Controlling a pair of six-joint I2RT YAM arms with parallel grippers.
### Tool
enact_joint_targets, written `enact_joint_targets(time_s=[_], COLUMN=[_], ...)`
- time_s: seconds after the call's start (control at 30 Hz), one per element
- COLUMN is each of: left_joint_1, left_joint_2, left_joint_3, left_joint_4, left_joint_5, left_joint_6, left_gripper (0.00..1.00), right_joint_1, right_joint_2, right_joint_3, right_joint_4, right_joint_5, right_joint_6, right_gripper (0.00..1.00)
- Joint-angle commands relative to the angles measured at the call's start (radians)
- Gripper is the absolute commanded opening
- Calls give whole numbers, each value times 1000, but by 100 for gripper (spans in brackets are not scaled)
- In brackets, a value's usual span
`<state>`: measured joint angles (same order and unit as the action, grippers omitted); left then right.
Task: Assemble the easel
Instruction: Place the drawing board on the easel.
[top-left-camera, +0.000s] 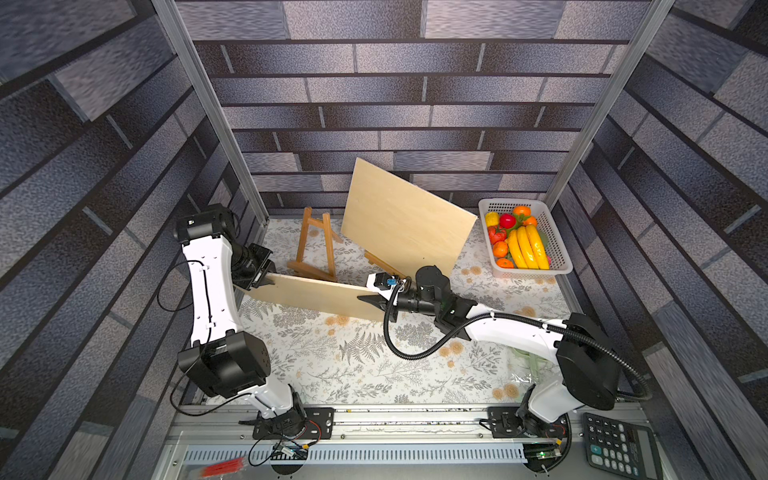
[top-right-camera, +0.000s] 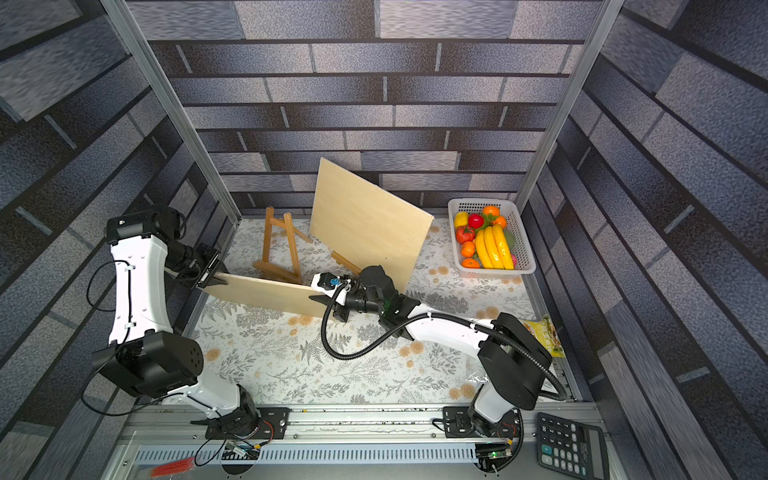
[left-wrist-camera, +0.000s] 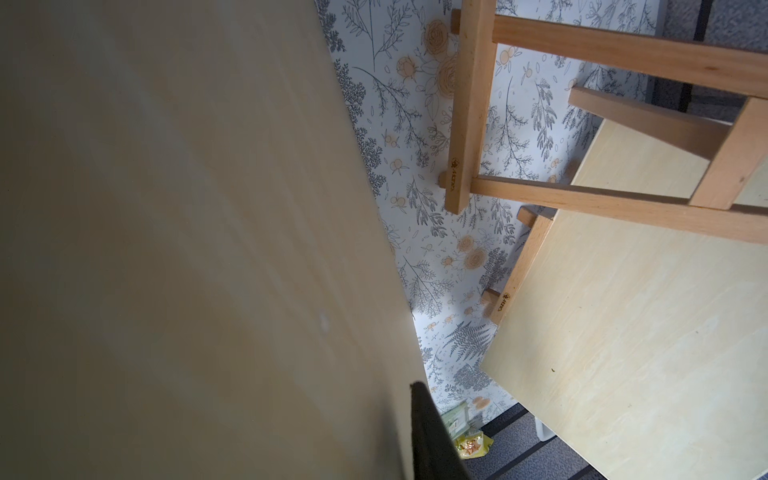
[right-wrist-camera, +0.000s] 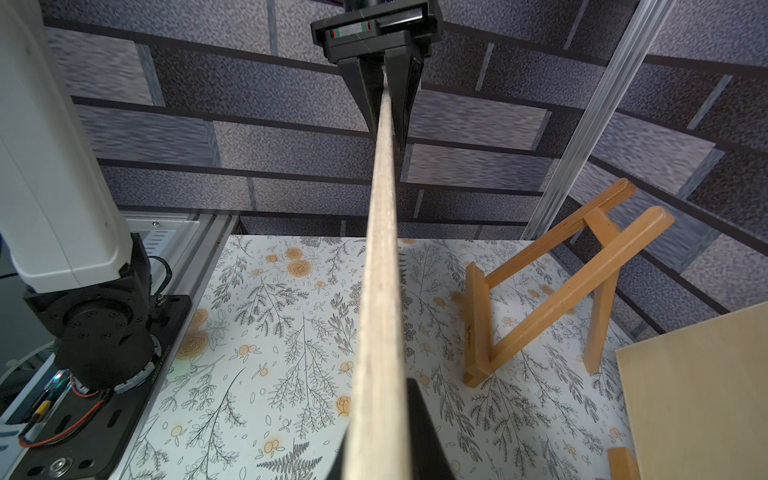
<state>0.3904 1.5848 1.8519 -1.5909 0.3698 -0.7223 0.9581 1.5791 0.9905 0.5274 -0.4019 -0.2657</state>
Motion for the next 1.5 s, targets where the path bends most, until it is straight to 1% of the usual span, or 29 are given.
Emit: enact_joint_targets(time_s=[0.0,0.17,0.43,0.5,0.7,0.83,1.0,1.47], left_joint_1=[31,30,33,39,40,23,16,38], left_joint_2=[-51,-74,-62,-53,-1,61,118,230], left_joint_3=[4,80,257,301,473,569,622,669], left_joint_4=[-222,-222,-222,-222,-221,-221,-219,-219], left_joint_5=[152,215,283,306,347,346,335,333], left_joint_6=[-76,-139,-222,-241,-308,-313,-309,-267], left_gripper=[0,0,0,0,0,0,0,0], right_joint_1=[8,19,25,25,24,25,24,13], right_joint_2=[3,-15,-84,-98,-123,-112,-77,39], right_joint_3=[31,42,66,108,143,145,153,174], right_joint_4=[96,89,-3,-25,-71,-72,-43,24], right_joint_5=[-71,-68,-55,-53,-36,-24,-6,2], right_joint_6=[223,232,157,142,108,90,89,140], right_gripper=[0,0,0,0,0,0,0,0])
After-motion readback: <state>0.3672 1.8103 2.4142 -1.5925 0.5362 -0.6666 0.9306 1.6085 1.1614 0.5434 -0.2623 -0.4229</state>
